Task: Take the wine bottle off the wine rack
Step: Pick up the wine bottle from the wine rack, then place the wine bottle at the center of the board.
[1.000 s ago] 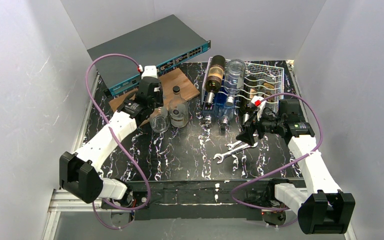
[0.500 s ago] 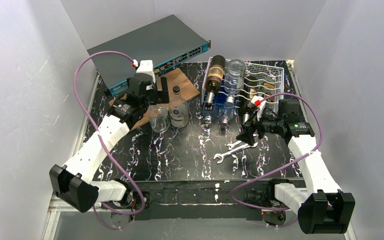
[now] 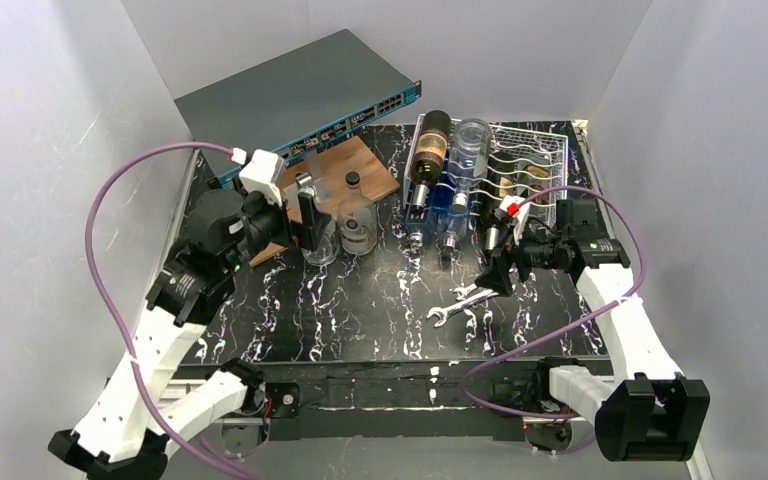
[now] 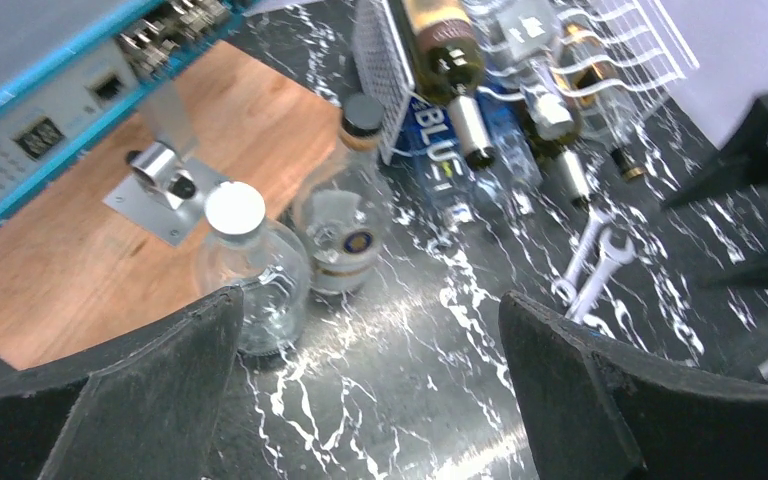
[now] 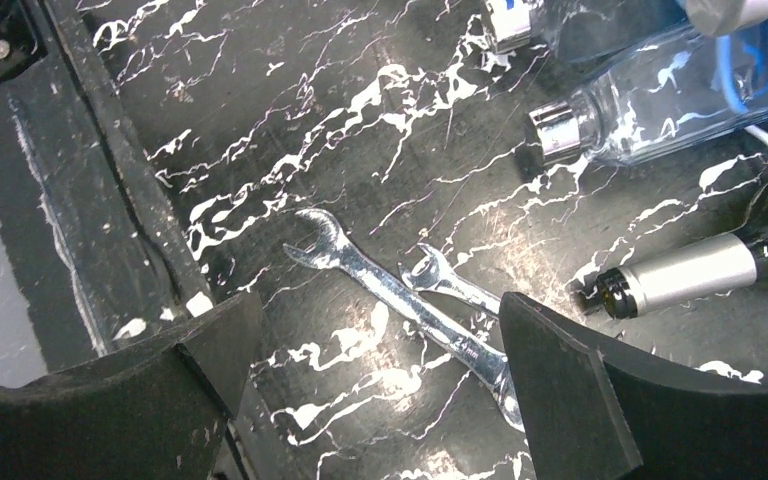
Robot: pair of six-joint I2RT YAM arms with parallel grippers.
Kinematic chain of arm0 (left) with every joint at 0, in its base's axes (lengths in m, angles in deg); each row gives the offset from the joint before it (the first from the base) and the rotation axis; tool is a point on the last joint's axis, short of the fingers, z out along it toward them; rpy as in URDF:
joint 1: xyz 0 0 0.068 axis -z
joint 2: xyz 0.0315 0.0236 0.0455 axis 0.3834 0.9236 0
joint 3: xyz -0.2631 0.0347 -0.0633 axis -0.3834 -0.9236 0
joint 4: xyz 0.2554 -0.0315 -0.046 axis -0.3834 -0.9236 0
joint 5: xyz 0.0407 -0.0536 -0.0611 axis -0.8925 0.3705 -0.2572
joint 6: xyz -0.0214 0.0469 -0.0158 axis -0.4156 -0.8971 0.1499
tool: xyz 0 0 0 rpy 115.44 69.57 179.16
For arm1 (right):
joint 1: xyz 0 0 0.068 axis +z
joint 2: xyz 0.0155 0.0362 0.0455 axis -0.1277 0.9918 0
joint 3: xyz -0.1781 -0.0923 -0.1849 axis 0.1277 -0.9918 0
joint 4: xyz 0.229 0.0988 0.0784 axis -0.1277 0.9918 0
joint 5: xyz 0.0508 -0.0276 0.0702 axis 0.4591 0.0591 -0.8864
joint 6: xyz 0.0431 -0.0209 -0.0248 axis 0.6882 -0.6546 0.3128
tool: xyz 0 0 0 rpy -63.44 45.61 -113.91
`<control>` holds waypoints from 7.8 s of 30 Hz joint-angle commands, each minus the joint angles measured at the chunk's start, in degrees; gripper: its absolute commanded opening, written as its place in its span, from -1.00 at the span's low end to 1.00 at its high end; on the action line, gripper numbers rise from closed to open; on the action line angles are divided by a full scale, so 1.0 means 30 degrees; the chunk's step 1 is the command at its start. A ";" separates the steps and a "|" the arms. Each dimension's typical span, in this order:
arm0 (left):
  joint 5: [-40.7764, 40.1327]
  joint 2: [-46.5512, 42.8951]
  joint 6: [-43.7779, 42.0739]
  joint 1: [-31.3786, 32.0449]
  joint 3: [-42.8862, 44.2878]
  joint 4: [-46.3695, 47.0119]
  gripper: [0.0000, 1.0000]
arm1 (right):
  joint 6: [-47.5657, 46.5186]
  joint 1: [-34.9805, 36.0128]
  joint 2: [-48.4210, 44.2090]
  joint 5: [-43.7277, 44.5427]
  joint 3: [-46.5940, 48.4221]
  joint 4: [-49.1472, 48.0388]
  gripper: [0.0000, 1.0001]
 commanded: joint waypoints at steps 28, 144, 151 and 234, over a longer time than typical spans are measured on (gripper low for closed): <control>0.3238 -0.7854 -0.2708 -0.0152 -1.0805 0.1976 0.97 | 0.7887 0.6813 0.8934 1.4795 1.1628 -0.1267 0.89; 0.3283 -0.7480 -0.3416 -0.0152 -1.1160 0.1908 0.97 | 1.7574 0.3882 0.6350 1.8654 0.5549 -1.2803 -0.97; 0.3343 -0.7481 -0.3416 -0.0151 -1.1160 0.1908 0.97 | 1.7094 0.3367 0.5613 1.7900 0.4980 -1.2804 -0.97; 0.4573 -0.6821 -0.3386 -0.0145 -1.1046 0.1937 0.99 | 0.8077 0.3759 0.0475 0.0866 0.3912 -0.4817 -0.97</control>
